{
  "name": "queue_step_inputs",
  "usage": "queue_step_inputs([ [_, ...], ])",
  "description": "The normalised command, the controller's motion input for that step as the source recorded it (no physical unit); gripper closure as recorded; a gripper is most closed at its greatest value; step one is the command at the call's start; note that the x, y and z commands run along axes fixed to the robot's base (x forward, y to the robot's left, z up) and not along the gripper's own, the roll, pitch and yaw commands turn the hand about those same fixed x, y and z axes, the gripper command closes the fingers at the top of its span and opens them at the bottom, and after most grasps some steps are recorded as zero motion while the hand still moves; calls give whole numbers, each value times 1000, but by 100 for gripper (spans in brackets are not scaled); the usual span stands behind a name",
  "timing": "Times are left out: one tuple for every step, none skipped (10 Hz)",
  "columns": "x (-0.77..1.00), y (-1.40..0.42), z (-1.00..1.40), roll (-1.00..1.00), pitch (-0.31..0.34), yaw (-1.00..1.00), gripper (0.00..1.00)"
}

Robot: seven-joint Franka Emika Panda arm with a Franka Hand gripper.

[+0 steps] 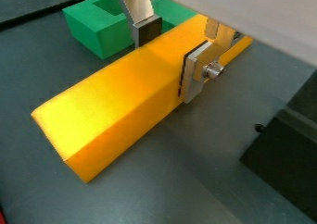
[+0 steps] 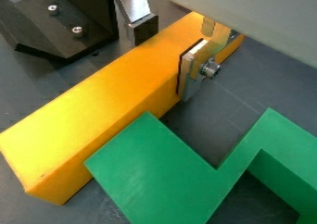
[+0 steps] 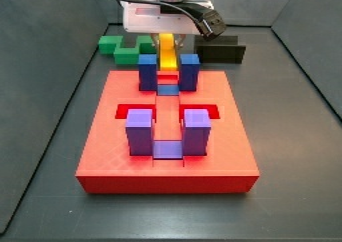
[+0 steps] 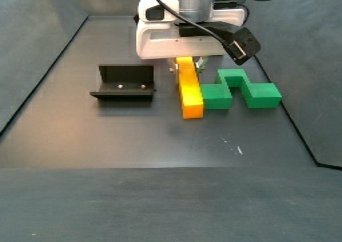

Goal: Pick up the yellow object. Move up. Move to above the board. Insert the yellow object.
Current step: Pick up the yellow object.

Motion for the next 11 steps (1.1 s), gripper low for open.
queue_step_inputs([
  [0,0,0,0,0,0,100],
  [0,0,0,0,0,0,100],
  [0,0,0,0,0,0,100],
  [0,0,0,0,0,0,100],
  [0,0,0,0,0,0,100],
  [0,0,0,0,0,0,100],
  [0,0,0,0,0,0,100],
  [0,0,0,0,0,0,100],
  [0,0,0,0,0,0,100],
  [0,0,0,0,0,0,100],
  [0,0,0,0,0,0,100],
])
